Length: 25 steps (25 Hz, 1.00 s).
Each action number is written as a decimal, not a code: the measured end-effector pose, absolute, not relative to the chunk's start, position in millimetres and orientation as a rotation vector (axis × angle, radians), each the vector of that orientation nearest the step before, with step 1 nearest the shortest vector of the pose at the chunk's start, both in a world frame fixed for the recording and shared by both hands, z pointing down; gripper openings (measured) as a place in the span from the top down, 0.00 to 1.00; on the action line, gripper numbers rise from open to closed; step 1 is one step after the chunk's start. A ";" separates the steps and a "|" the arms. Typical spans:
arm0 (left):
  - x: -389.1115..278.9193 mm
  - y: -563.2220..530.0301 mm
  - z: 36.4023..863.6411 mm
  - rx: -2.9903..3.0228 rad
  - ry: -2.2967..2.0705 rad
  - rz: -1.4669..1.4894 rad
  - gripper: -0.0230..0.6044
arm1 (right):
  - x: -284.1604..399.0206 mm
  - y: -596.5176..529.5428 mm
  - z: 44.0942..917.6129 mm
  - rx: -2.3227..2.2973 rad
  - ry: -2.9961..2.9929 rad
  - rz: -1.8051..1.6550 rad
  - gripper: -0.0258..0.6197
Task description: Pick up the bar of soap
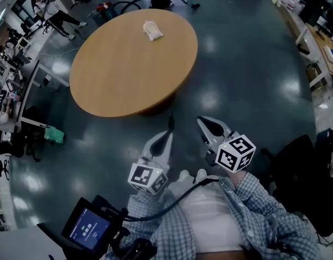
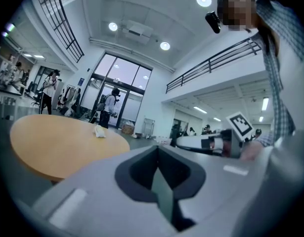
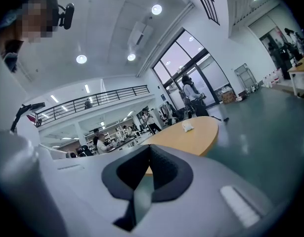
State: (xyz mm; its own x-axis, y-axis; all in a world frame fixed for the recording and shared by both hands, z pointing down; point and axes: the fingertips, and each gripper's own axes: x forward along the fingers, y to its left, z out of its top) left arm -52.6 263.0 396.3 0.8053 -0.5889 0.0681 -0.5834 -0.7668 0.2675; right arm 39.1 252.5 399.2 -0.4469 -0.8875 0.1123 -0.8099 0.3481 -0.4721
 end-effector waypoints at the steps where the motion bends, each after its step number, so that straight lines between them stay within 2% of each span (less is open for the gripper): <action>1: -52.4 262.5 395.9 2.717 -0.903 -0.030 0.97 | 39.6 252.1 398.9 -1.551 2.439 -0.709 0.95; 14: -57.6 252.0 391.6 2.713 -0.963 -0.017 0.97 | 52.0 238.2 395.1 -1.591 2.459 -0.641 0.95; 19: -17.7 256.8 401.9 2.700 -0.991 -0.034 0.97 | 106.3 244.2 401.2 -1.625 2.468 -0.598 0.95; 25: -9.4 258.1 396.5 2.700 -0.991 -0.043 0.97 | 105.7 243.6 389.1 -1.602 2.510 -0.542 0.95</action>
